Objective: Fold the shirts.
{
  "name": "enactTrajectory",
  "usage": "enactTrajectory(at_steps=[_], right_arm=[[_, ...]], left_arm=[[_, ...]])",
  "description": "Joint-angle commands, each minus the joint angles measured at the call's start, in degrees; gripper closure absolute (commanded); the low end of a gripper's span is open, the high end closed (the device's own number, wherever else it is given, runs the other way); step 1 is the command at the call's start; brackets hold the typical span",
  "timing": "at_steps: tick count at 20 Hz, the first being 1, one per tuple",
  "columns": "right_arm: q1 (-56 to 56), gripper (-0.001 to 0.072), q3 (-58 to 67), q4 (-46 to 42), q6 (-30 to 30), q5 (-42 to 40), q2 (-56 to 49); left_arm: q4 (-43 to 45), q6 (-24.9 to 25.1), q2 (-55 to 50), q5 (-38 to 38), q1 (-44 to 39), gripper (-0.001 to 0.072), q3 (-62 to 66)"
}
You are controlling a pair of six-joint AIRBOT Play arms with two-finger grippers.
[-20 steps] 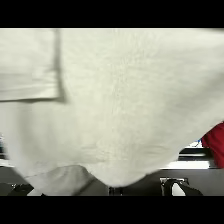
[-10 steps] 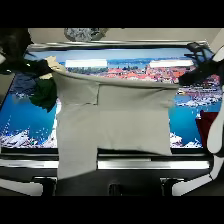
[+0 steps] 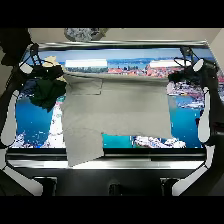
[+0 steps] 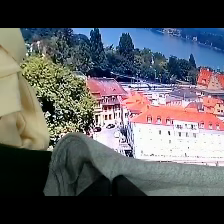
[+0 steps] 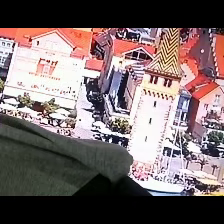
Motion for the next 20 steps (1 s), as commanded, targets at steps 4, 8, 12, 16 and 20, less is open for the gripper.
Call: enactTrajectory(at_steps=[4, 8, 12, 16, 20], right_arm=[[0.0, 0.0666, -0.1, -1.7, -6.3, 28.1, 1.1], [0.1, 0.0666, -5.1, -1.4, -6.1, 34.0, 0.6], [0.1, 0.0666, -8.4, 3.0, -5.4, 34.0, -1.2], [0.0, 0.0437, -8.3, 3.0, -2.7, 32.9, -1.3], [-1.6, 0.0262, -6.9, -1.7, -7.4, 39.4, 3.6]], left_arm=[[5.8, 0.0, 0.9, -19.3, 1.5, 0.0673, 0.1], [7.9, 0.0, -0.1, -37.0, 2.4, 0.0674, -0.5], [7.8, -2.0, -0.2, -37.9, 1.8, 0.0673, -2.6], [7.8, -3.5, 0.0, -38.7, 1.9, 0.0408, -3.8], [7.8, -2.3, 2.3, -46.1, 4.7, 0.0231, -2.4]])
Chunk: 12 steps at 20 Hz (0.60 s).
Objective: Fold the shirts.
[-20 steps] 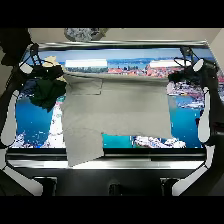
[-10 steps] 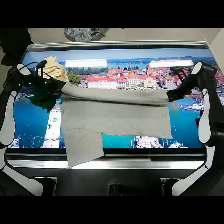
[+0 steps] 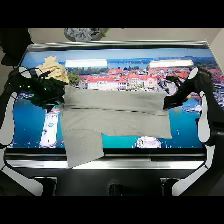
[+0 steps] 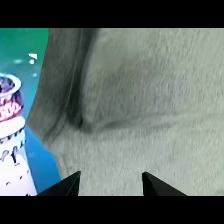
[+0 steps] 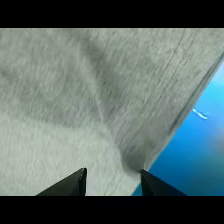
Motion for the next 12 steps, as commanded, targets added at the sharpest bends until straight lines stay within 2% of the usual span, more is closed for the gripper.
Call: enactTrajectory(at_steps=[1, 2, 4, 9, 11, 12], right_arm=[[-3.1, 0.0262, 0.4, -2.9, -1.4, 6.1, 3.8], [-5.3, 0.0262, 0.1, -2.1, -0.7, 8.4, 4.8], [-8.8, 0.0262, -2.9, -2.3, -0.6, 11.5, 6.8], [-10.3, 0.0262, -21.2, -2.4, -0.7, 1.8, 15.4], [-10.3, 0.0249, -24.6, -2.4, -1.4, 0.9, 16.6], [-10.3, 0.0209, -25.3, -2.6, -2.1, 1.1, 16.6]], left_arm=[[0.0, 0.5, 2.3, -7.8, 2.8, 0.0232, 0.2], [0.0, 1.0, 3.7, -9.5, 3.9, 0.0232, -1.2], [-0.2, 1.6, 8.3, -8.2, 5.8, 0.0232, -9.4], [-3.2, 7.9, 24.4, 6.4, 6.7, 0.0233, -47.0], [-4.6, 9.6, 27.7, 10.2, 6.7, 0.0232, -55.6], [-5.4, 10.1, 28.4, 11.0, 6.7, 0.0233, -58.0]])
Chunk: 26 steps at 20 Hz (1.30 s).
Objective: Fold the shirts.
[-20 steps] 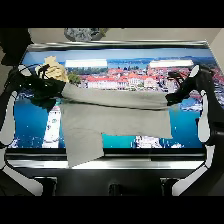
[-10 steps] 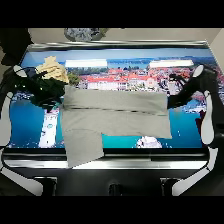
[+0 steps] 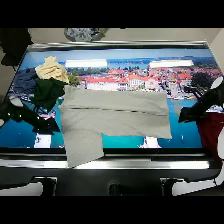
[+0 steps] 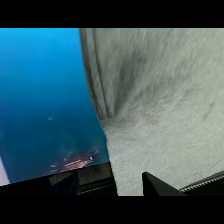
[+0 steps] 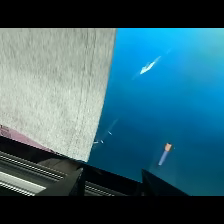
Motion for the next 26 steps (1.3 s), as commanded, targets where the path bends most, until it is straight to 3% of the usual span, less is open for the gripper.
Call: enactTrajectory(at_steps=[1, 7, 8, 10, 11, 12, 14, 18, 21, 22, 23, 24, 25, 26], right_arm=[[-0.4, 0.0208, -5.5, -0.3, -1.5, -1.8, 2.1], [-0.4, 0.0208, -13.4, -0.7, -1.6, -6.1, 5.6], [-0.4, 0.0207, -16.1, -0.5, -1.6, -7.6, 7.0], [-0.4, 0.0136, -20.7, 1.2, -3.1, -10.0, 9.2], [-0.4, 0.0138, -22.6, 1.9, -3.4, -11.3, 9.5], [-0.4, 0.0138, -24.1, 3.0, -3.5, -12.5, 9.5], [-0.4, 0.0139, -26.4, 6.7, -3.5, -15.6, 9.5], [-0.4, 0.0143, -29.2, 12.5, -3.1, -21.2, 9.4], [-0.4, 0.0160, -30.7, 12.7, -1.3, -21.0, 8.4], [-0.4, 0.0207, -31.1, 12.7, -1.3, -20.8, 8.0], [-0.4, 0.0342, -31.3, 12.6, -1.3, -21.0, 8.0], [-0.4, 0.0582, -31.3, 12.3, -1.3, -21.3, 8.0], [-0.4, 0.0666, -31.1, 12.3, -1.5, -21.5, 8.2], [-0.4, 0.0665, -30.7, 12.3, -2.8, -21.6, 8.5]], left_arm=[[-3.7, 3.9, 5.1, 6.3, 0.2, 0.0234, -14.1], [-6.0, 2.4, 5.1, 14.6, -1.7, 0.0262, -18.2], [-6.3, 1.7, 5.1, 16.6, -2.4, 0.0328, -18.2], [-6.5, 0.4, 5.1, 19.2, -4.2, 0.0341, -18.2], [-6.5, 0.3, 5.1, 19.9, -5.2, 0.0402, -18.2], [-6.5, 0.3, 5.1, 20.5, -6.0, 0.0553, -18.2], [-6.5, 0.3, 5.1, 21.2, -6.9, 0.0671, -18.2], [-6.5, 0.3, 5.1, 20.6, -6.9, 0.0672, -18.2], [-6.5, 0.3, 5.1, 20.7, -6.9, 0.0671, -18.2], [-6.5, 0.3, 5.1, 20.7, -6.9, 0.0671, -18.2], [-6.5, 0.3, 5.1, 20.7, -6.9, 0.0671, -18.2], [-6.5, 0.3, 5.1, 20.7, -6.8, 0.0672, -18.2], [-6.5, 0.4, 5.2, 20.6, -6.8, 0.0672, -18.0], [-6.5, 1.0, 5.3, 20.4, -6.7, 0.0673, -17.3]])
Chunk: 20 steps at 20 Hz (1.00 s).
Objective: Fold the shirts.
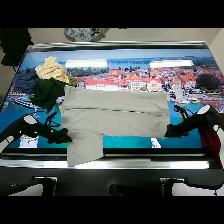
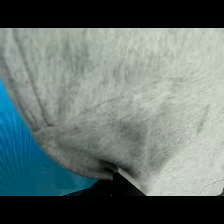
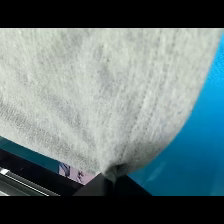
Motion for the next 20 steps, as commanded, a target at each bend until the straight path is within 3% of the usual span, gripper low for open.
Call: enactTrajectory(at_steps=[1, 5, 8, 12, 16, 20], right_arm=[[0.0, 0.0666, 0.7, -0.1, -2.1, -1.3, 0.7], [0.0, 0.0668, 7.8, 1.0, -3.2, 0.7, 3.2], [1.8, 0.0669, 16.2, 2.6, -3.2, -0.4, 2.5], [6.3, 0.0668, 30.8, -0.4, 0.1, -7.1, -4.6], [6.7, 0.0668, 45.0, 0.8, 5.0, -7.1, -17.1], [7.6, 0.0667, 49.9, 2.5, 8.4, -9.6, -26.0]], left_arm=[[0.9, 0.7, 0.9, 2.2, 0.2, 0.0674, 1.9], [0.9, 0.4, 6.8, 0.0, 0.2, 0.0678, 9.7], [1.0, -0.7, 5.2, 0.0, 0.2, 0.0679, 18.9], [0.8, -3.5, -6.0, 2.3, 0.4, 0.0679, 36.3], [-1.9, -6.3, -21.5, 1.7, 0.4, 0.0678, 55.4], [-5.0, -8.7, -33.2, 1.8, -0.3, 0.0678, 65.4]])
